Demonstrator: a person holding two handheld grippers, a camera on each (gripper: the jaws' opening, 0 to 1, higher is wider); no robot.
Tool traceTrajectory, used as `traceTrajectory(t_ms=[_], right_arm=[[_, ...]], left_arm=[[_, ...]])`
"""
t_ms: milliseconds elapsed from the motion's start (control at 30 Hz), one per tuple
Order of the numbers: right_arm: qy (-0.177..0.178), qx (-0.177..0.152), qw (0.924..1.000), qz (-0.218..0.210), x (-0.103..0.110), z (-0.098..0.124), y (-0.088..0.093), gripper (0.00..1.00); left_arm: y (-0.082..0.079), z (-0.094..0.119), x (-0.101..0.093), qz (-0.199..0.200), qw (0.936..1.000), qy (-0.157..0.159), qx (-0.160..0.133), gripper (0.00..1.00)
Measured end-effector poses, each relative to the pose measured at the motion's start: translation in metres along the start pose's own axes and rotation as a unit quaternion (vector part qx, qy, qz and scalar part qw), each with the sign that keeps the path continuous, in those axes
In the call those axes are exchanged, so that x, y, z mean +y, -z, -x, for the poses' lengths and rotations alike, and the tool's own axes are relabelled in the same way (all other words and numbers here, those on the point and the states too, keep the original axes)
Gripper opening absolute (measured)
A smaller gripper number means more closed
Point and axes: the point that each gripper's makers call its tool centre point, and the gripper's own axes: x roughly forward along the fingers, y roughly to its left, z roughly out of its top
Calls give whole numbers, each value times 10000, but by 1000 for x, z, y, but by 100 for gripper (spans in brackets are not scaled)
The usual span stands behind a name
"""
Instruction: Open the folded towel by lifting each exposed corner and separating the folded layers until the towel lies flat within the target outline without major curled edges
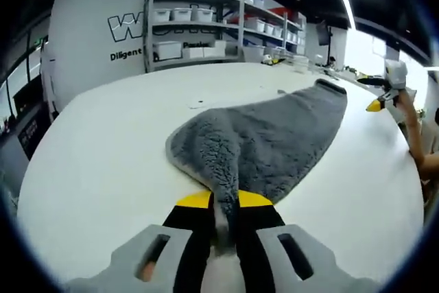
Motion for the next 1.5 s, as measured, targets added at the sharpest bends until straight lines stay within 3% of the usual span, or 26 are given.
traceTrajectory(t_ms=[533,800,1267,1500], right_arm=[[-35,55,10000,-3,2,-5,3,99],[-211,-98,9997,13,10,-7,-2,99],[-332,10,9994,-9,15,-15,3,99],[-437,-392,9980,-223,19,-15,-12,99]], left_arm=[[28,51,52,139,9987,-441,202,11],[42,76,76,247,9969,-680,294,11],[55,96,93,344,9947,-942,228,12],[52,99,103,168,9923,-1224,25,29]])
